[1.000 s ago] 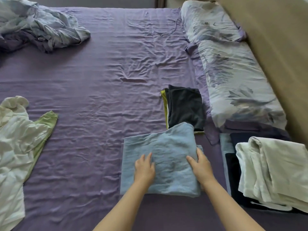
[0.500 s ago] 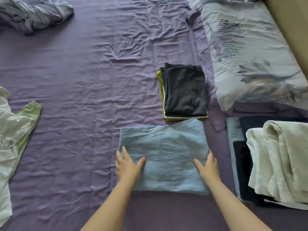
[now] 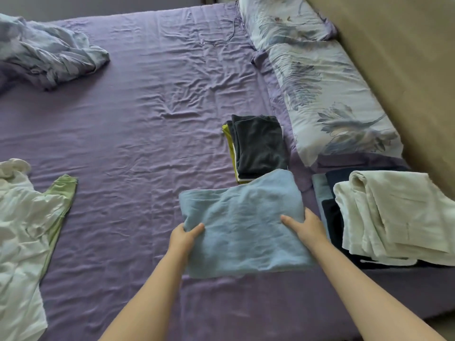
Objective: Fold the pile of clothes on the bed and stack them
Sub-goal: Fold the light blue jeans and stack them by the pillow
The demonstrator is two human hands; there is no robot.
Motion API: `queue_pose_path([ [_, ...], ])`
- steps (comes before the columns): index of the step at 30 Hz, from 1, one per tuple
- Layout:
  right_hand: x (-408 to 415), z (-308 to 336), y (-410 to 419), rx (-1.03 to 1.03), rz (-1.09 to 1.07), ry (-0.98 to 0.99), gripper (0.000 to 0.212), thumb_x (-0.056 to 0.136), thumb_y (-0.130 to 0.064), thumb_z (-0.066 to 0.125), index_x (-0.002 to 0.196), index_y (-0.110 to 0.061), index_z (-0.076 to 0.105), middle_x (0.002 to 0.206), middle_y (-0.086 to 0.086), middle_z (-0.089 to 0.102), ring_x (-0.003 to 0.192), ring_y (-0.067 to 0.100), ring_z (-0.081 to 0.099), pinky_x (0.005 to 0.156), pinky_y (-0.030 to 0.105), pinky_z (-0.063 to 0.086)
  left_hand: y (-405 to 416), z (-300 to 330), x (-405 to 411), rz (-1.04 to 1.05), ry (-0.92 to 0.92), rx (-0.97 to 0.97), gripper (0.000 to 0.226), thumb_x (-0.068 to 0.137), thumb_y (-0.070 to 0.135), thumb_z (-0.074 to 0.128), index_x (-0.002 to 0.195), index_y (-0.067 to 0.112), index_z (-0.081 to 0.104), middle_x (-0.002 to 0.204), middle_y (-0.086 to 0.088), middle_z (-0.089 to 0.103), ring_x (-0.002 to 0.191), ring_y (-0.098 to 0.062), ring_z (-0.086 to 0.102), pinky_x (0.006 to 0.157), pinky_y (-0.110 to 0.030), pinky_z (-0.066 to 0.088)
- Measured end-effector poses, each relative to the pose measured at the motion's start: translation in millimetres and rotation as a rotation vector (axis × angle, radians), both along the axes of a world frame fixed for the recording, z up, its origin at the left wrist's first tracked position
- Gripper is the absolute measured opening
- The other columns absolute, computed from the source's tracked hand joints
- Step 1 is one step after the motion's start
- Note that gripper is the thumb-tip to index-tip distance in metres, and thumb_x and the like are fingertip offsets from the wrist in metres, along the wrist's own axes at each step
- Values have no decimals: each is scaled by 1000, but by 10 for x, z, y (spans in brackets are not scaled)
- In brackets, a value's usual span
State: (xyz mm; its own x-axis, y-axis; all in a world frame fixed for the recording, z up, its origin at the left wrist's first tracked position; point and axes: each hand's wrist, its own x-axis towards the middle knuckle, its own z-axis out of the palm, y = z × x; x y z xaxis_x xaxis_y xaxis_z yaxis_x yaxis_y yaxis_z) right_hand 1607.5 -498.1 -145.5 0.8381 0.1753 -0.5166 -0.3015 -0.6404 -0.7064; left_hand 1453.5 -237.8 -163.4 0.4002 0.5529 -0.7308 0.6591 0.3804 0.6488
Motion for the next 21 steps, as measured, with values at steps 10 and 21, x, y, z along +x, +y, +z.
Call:
queue_pose_path([
  [10, 20, 1449, -536, 2, -34, -353, 33, 85, -24, 70, 112, -10, 57, 99, 0, 63, 89, 20, 59, 76, 31, 41, -244, 1128, 274, -131, -244, -61, 19, 93, 16, 60, 107, 3, 61, 86, -10, 68, 73, -25, 65, 66, -35, 54],
  [21, 303, 1995, -1764, -8, -217, -483, 32, 96, -11, 51, 127, -6, 54, 117, 8, 62, 107, 23, 57, 86, 31, 42, -1331, 1683, 1047, -321, -373, -120, 8, 96, 5, 52, 100, 10, 57, 106, -15, 63, 88, -31, 62, 83, -45, 52],
])
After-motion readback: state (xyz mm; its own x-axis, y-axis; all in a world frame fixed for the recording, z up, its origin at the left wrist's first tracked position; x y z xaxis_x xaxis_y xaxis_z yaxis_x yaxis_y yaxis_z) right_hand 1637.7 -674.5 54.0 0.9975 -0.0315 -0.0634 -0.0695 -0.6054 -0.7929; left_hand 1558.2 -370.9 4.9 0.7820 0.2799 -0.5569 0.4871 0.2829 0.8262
